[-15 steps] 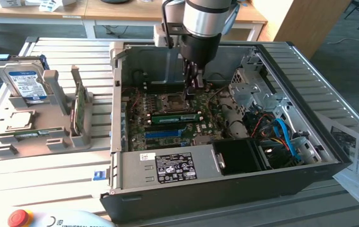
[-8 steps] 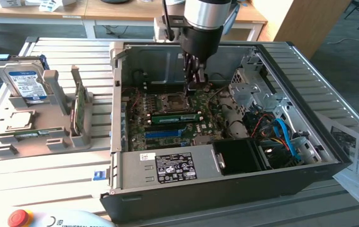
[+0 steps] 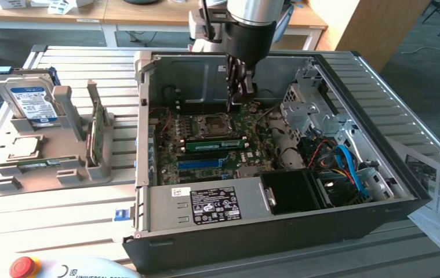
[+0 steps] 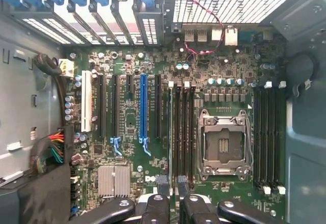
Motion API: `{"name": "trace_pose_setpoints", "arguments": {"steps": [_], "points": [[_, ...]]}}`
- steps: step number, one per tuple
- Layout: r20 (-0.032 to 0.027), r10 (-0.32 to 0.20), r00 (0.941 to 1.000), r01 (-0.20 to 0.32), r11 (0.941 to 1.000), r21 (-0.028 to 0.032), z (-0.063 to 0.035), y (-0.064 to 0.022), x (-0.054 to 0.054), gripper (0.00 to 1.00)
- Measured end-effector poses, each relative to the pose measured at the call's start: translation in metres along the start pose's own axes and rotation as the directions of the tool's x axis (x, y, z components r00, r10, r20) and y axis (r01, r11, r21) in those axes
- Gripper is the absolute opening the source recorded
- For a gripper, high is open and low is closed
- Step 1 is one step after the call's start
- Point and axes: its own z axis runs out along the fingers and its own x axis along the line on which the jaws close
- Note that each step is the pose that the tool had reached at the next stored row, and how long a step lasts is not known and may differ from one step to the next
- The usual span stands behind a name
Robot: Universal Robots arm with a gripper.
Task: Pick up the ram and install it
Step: 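Insert the ram into the slot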
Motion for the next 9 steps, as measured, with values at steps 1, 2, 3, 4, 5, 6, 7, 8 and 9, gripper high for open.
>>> {"name": "trace_pose_setpoints", "arguments": {"steps": [1, 2, 3, 4, 5, 6, 7, 8, 9], "points": [[-0.0005, 0.000, 1.0000, 0.000, 1.0000, 0.0000, -0.0014, 0.0000, 0.0000, 0.20], [-0.0010, 0.000, 1.0000, 0.000, 1.0000, 0.0000, -0.0028, 0.0000, 0.0000, 0.20], [-0.0013, 0.000, 1.0000, 0.000, 1.0000, 0.0000, -0.0039, 0.0000, 0.0001, 0.20], [-0.0015, 0.000, 1.0000, 0.000, 1.0000, 0.0001, -0.0051, 0.0000, 0.0001, 0.20], [-0.0018, 0.000, 1.0000, 0.000, 1.0000, 0.0000, -0.0063, 0.0000, 0.0001, 0.20], [-0.0019, 0.000, 1.0000, 0.000, 1.0000, 0.0000, -0.0075, 0.0000, 0.0001, 0.20], [-0.0021, 0.000, 1.0000, 0.000, 1.0000, 0.0000, -0.0085, 0.0000, 0.0001, 0.20], [-0.0021, 0.000, 1.0000, 0.000, 1.0000, 0.0001, -0.0089, 0.0000, 0.0001, 0.20], [-0.0020, 0.000, 1.0000, 0.000, 1.0000, 0.0002, -0.0090, 0.0000, 0.0001, 0.20]]}}
